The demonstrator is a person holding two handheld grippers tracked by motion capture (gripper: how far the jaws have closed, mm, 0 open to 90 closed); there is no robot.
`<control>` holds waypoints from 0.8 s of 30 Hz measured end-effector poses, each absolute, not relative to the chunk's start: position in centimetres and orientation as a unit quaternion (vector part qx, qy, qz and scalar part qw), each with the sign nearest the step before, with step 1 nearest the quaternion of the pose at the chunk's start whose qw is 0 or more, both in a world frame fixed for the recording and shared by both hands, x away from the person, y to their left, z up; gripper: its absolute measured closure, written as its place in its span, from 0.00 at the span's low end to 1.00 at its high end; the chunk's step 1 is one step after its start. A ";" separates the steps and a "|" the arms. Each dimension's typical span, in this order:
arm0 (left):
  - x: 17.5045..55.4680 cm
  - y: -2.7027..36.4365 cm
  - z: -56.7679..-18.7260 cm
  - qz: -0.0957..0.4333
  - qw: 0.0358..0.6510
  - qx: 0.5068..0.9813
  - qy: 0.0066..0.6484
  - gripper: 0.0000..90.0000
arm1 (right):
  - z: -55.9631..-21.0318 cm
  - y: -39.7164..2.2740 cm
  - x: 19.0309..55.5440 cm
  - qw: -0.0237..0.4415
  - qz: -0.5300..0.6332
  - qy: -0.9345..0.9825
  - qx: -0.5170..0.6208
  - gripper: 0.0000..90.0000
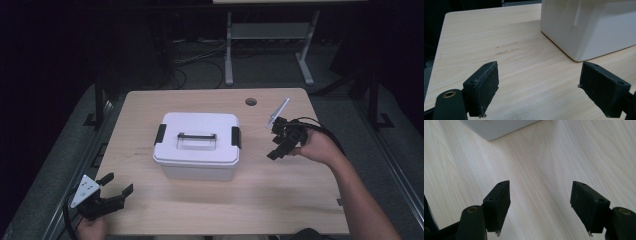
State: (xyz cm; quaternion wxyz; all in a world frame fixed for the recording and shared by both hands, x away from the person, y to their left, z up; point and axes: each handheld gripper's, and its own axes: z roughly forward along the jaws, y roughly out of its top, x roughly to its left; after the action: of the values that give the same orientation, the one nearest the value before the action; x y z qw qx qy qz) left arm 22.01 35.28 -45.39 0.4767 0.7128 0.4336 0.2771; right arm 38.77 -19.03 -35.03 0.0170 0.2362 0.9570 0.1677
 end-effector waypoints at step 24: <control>22.3 35.1 -45.4 0.276 0.477 0.715 0.430 0.17 | -35.9 -20.6 38.2 0.012 0.171 0.952 0.252 0.34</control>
State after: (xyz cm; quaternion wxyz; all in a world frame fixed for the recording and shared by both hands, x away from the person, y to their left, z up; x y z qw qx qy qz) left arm 22.28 35.11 -45.38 0.4771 0.7149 0.4305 0.2756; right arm 38.21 -20.61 -35.89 0.0119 0.2519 0.9524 0.1712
